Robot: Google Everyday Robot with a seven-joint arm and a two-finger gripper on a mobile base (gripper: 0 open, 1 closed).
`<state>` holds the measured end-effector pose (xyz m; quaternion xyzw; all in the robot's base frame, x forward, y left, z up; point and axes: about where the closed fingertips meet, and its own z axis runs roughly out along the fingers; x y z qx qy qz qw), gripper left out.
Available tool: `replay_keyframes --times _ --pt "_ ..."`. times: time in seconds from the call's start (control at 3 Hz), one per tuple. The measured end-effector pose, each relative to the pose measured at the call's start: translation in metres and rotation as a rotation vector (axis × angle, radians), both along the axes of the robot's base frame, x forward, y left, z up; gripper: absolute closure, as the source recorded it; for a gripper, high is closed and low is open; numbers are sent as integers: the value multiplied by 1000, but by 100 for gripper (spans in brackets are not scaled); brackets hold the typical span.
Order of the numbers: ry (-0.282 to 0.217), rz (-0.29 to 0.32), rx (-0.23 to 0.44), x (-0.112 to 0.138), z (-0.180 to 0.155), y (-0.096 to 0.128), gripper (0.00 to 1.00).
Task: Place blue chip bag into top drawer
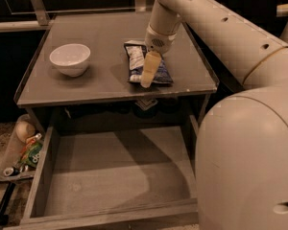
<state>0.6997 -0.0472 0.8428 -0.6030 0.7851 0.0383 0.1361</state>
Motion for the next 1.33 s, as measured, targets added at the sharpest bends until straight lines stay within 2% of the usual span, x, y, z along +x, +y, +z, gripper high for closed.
replay_keyframes --times 0.33,1.33 --pt "1 0 0 0 -1 0 19" --pt "0 0 0 0 -1 0 88"
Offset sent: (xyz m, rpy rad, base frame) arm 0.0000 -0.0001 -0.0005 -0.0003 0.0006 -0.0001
